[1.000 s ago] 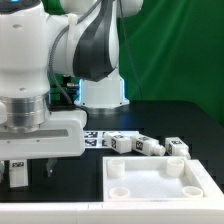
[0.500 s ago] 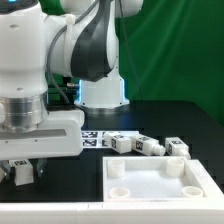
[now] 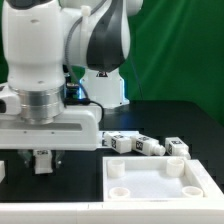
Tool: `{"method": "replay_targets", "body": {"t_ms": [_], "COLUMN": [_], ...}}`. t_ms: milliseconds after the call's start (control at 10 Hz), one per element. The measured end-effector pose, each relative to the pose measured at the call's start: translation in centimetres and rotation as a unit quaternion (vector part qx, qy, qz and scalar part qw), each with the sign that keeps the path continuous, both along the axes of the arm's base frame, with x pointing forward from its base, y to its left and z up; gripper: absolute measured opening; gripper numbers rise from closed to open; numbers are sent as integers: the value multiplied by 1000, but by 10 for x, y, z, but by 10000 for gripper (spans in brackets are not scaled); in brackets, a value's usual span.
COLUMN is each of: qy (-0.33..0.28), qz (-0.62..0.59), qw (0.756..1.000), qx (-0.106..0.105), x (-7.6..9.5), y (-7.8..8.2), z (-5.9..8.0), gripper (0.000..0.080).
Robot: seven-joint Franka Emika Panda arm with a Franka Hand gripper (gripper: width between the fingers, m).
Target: Assemble one leg
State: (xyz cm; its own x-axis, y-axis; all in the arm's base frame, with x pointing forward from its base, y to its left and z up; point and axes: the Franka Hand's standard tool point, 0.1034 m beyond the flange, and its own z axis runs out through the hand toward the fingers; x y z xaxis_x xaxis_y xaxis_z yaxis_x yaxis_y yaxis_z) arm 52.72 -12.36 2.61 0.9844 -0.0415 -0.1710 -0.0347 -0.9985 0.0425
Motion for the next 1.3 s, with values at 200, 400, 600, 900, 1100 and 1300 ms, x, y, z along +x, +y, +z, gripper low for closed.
{"method": "replay_targets", "body": {"t_ms": [200,400,600,900,1100,1300], "qy": [1,1,6,8,7,13], "qz": [1,1,-19,-42,-42,-42], "qw": [1000,1000,1000,999,999,999], "qx": [0,0,-3,-3,-3,-1], "x": [-1,-1,-9,-21,-21,-22], "y": [-1,-1,5,5,5,6], "z": [-1,-1,-7,-15,-15,-15], "gripper": [289,289,289,289,289,314]}}
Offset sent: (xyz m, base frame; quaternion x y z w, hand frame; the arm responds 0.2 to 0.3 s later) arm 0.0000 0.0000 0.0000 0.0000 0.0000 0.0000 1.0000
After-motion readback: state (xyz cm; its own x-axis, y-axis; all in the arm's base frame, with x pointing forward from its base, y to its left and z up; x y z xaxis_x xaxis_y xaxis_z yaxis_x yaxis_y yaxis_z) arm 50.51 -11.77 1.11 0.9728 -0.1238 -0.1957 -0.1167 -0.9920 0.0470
